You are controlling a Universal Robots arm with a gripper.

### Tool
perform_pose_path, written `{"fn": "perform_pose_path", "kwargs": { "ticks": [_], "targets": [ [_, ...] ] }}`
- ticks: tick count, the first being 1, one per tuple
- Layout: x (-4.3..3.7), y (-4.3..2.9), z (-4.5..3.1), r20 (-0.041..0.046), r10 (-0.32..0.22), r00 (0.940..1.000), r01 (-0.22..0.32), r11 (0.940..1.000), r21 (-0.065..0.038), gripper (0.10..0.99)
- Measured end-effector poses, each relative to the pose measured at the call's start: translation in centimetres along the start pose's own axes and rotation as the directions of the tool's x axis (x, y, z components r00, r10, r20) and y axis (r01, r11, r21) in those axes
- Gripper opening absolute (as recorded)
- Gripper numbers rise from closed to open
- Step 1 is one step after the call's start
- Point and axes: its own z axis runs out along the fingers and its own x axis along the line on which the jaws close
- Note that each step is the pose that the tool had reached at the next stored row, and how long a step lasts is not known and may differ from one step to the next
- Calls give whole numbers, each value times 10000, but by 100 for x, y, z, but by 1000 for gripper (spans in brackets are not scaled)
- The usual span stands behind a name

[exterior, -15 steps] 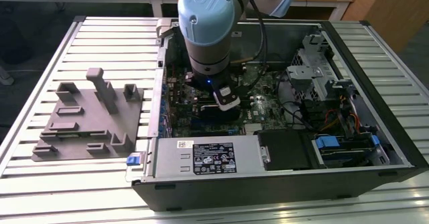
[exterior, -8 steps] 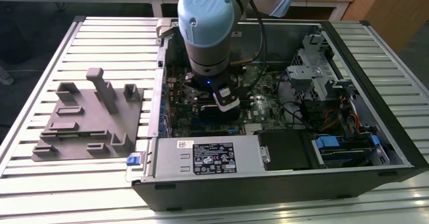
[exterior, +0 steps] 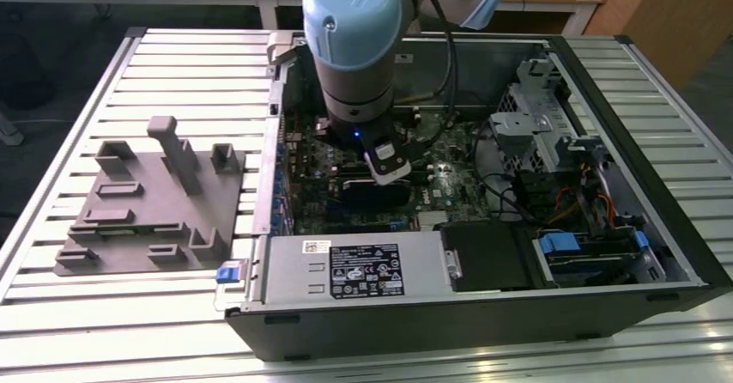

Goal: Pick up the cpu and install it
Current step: 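Install the second cpu locking lever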

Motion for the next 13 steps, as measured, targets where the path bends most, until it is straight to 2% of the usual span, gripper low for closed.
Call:
{"fn": "perform_pose_path", "kwargs": {
  "ticks": [7,10,11,13],
  "targets": [
    [-9,66,-176,10,-5,10000,5,10000,5,106],
    [-9,81,-199,22,-5,10000,5,10000,31,106],
    [-8,89,-197,26,-6,10000,6,10000,73,106],
    [-3,120,-186,43,-21,10000,20,9997,223,106]
  ]
}}
